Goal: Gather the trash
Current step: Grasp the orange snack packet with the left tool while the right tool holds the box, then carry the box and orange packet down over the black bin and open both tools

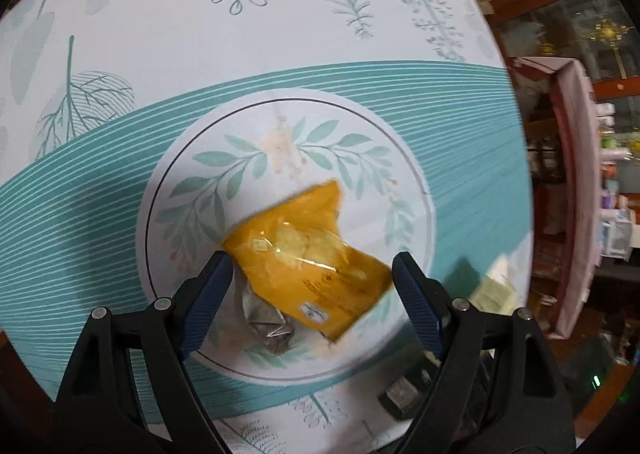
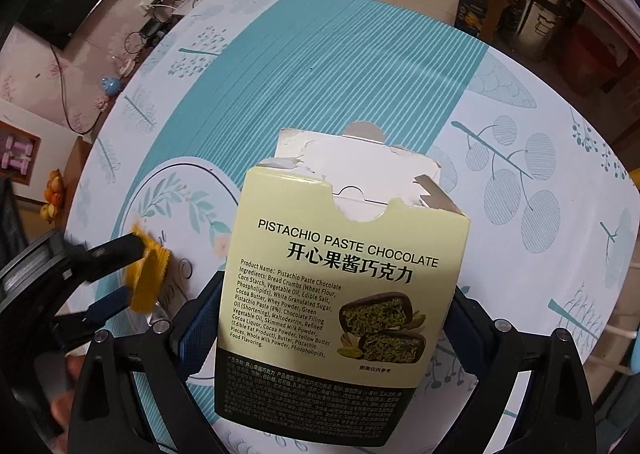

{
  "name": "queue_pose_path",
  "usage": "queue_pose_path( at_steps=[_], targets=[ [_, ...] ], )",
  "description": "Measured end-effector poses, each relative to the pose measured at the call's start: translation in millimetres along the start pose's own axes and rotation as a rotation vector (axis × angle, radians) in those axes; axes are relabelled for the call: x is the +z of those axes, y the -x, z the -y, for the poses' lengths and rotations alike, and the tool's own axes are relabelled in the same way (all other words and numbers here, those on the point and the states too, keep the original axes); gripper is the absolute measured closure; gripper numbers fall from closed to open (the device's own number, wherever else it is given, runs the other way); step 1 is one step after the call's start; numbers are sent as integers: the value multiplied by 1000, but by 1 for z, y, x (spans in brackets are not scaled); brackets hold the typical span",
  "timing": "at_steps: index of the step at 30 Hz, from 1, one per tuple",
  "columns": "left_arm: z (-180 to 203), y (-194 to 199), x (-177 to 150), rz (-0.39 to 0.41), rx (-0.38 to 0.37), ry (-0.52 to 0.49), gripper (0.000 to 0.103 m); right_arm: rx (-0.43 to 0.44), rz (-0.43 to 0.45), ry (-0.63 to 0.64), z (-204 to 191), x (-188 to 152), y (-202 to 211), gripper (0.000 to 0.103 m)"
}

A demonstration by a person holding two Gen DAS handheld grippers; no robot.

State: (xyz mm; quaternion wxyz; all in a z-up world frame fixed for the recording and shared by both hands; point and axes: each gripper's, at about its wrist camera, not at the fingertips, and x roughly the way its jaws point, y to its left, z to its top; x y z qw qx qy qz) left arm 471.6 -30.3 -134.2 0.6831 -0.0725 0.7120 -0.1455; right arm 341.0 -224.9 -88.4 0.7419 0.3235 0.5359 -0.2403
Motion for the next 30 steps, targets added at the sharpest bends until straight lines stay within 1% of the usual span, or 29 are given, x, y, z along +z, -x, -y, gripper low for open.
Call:
queue_pose_path(
  at_steps=[1,2,3,4,6,8,9,10,11,12,13,14,18,22,26,30],
  targets=[
    [0,-4,1,1,19,2,24,6,-1,1,3,1,-2,6],
    [2,-7,1,4,37,1,28,13,-2,2,6,-2,2,6],
    [6,-10,0,6,60,-5,31,17,-3,3,14,-7,-6,6],
    [9,-10,-1,14,75,-12,34,21,-5,5,17,-10,-3,6],
    [19,-12,-3,26,112,-45,42,29,-7,7,28,-13,-1,6],
    [27,-13,-6,39,156,-77,56,37,-9,4,36,-18,-3,6],
    [30,-14,-8,44,167,-86,59,43,-11,2,41,-21,0,6],
    [33,-14,-11,48,168,-88,67,45,-12,0,43,-24,-2,6],
    [34,-14,-12,50,165,-87,72,50,-13,-1,45,-23,-4,6],
    [36,-14,-14,50,162,-85,74,54,-15,-2,50,-26,-2,6],
    [39,-14,-17,53,159,-91,80,55,-17,-2,50,-26,-3,6],
    [41,-14,-19,56,163,-98,83,58,-19,0,52,-26,-4,6],
    [59,-15,-36,67,206,-142,85,73,-27,20,64,-35,3,7],
    [74,-13,-59,72,218,-162,85,92,-21,51,77,-46,15,7],
    [91,-7,-94,91,218,-181,85,126,-17,75,93,-58,32,7],
    [115,-1,-136,101,218,-190,85,168,-3,107,110,-70,54,7]
  ],
)
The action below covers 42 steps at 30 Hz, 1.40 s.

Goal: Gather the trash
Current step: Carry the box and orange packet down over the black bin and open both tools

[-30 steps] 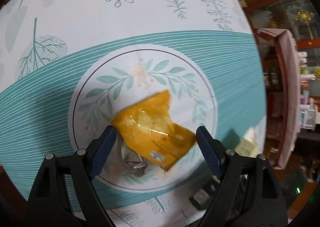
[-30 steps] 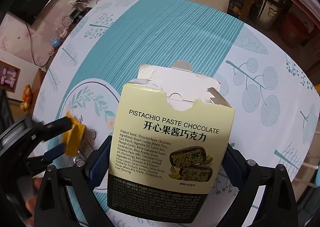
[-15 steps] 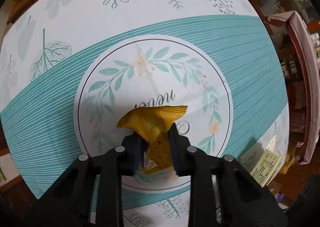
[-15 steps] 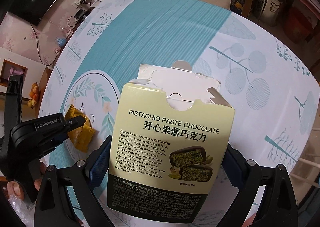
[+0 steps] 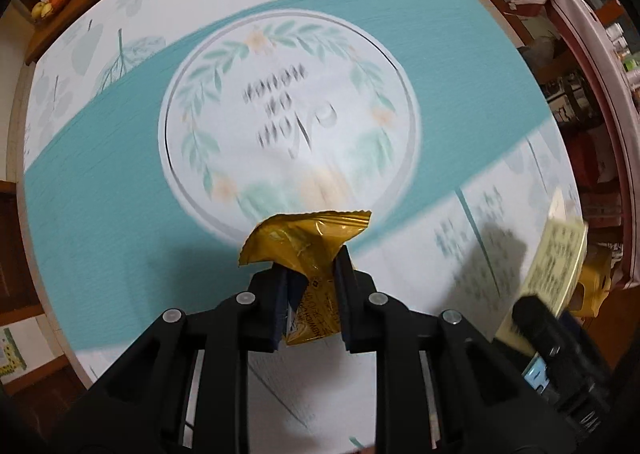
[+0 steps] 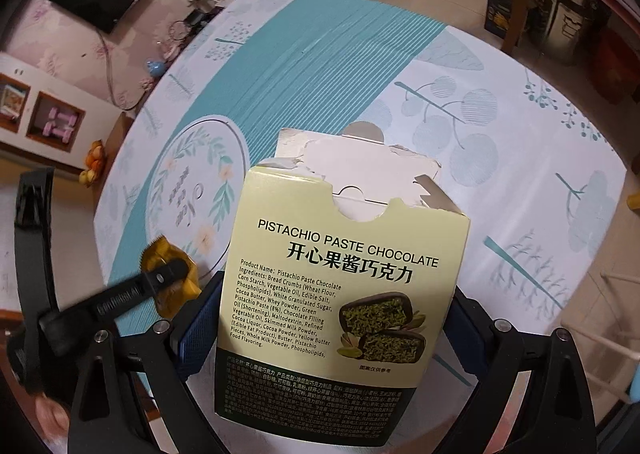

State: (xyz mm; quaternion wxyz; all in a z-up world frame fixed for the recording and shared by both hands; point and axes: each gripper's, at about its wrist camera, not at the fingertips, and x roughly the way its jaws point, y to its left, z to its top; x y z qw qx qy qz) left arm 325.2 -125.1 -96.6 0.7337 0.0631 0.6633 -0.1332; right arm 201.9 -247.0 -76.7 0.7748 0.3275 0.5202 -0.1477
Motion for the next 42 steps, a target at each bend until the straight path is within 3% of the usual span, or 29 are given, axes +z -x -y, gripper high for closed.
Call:
queue_pose_path(
  at_steps=[7,8,11,17,25,33,42],
  targets=[
    [44,26,-85,46,18,7,85,64,32,108,28,-29,47,7],
    [26,38,-108,52,15,11,85,75,34,126,35,-34,53,7],
    [27,49,-158,75,12,42,85,107,33,186,58,-51,71,7],
    [59,54,-226,126,34,131,85,166,-1,294,110,-76,94,7],
    [94,43,-301,103,64,206,85,196,-38,390,170,-118,100,7],
    [99,3,-345,64,49,231,85,168,-9,409,214,-156,76,6],
    [109,-82,-381,61,5,195,85,60,-25,340,280,-196,-20,6]
  ],
)
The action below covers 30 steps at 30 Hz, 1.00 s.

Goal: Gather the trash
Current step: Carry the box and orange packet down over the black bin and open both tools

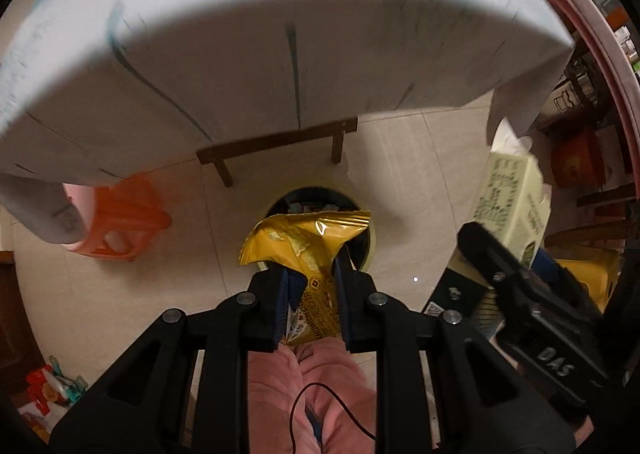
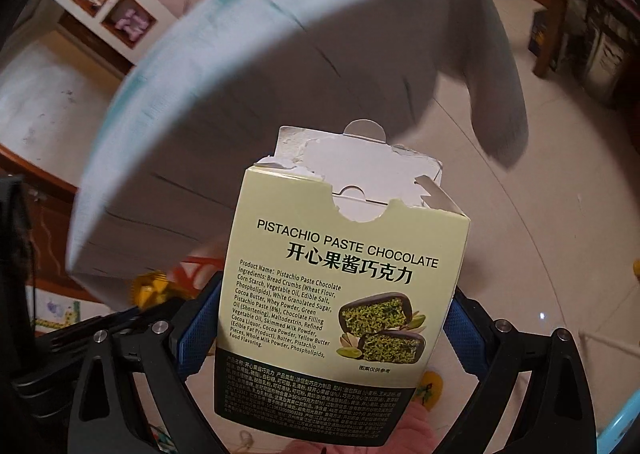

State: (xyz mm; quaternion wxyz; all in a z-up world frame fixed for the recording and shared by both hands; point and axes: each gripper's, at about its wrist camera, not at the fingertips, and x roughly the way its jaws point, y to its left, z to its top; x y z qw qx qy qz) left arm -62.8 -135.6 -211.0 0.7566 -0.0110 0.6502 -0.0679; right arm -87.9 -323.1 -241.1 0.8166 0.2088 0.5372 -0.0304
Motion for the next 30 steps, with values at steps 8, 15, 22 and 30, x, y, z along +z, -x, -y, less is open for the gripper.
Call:
queue_pose_path(
  at_steps=[8,15,22,30],
  targets=[
    [-17,-86,-9,-2,-31,-5,85,-45,-30,-22,26,-31,-91,5],
    [-40,-154,-8,-33,-74,4,70,-37,-54,-24,34,-50,-161,5],
    [-78,-201,-15,-101,-122,67,52,23,-138,-83,51,-67,-213,3],
    [-90,-223,-23,-127,-123,50,52,20,-145,-112,47,-73,-230,3]
  ],
)
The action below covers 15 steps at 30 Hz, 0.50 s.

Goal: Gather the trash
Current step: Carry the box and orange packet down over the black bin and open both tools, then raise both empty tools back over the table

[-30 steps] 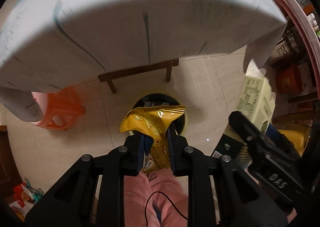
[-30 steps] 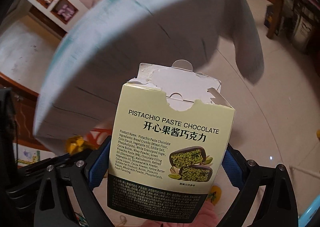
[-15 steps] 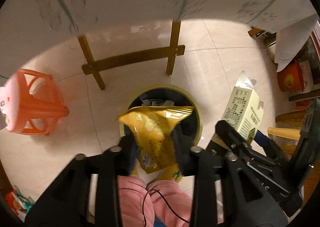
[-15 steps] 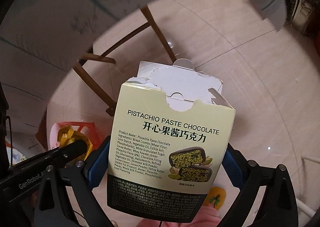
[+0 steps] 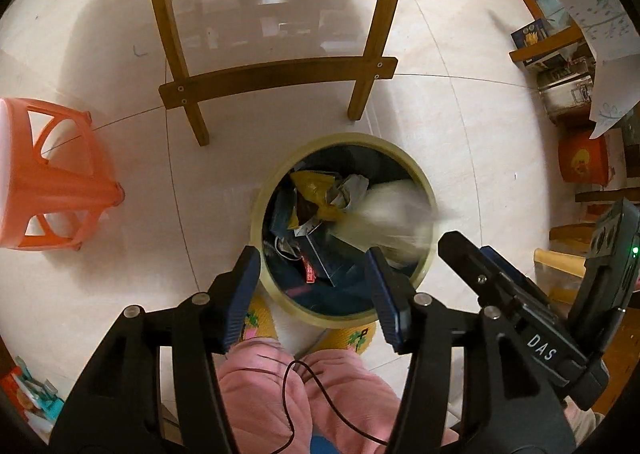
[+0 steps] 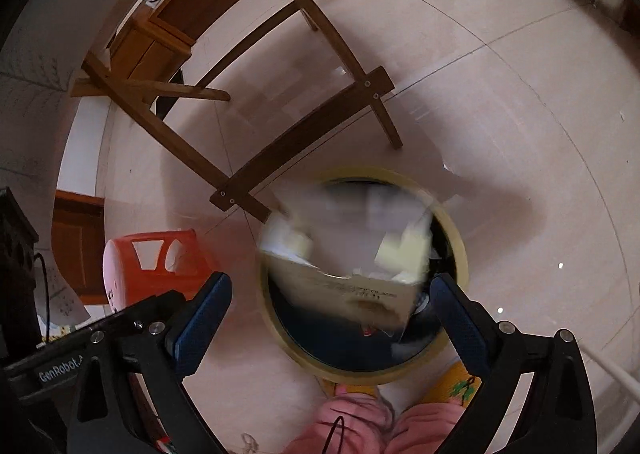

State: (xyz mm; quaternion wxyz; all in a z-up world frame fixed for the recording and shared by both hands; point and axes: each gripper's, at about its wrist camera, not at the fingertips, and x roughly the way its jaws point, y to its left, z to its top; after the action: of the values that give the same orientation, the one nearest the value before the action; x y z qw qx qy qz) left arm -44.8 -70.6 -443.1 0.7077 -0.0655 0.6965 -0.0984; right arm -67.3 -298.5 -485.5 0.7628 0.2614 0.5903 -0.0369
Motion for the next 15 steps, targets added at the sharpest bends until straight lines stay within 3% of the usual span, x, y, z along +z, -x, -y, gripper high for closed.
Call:
queue_pose_path(
  at_steps=[15],
  targets=[
    [-6,17,-5,14,13,7,52,-59,-3,34,-11,-11,9,3]
  ],
)
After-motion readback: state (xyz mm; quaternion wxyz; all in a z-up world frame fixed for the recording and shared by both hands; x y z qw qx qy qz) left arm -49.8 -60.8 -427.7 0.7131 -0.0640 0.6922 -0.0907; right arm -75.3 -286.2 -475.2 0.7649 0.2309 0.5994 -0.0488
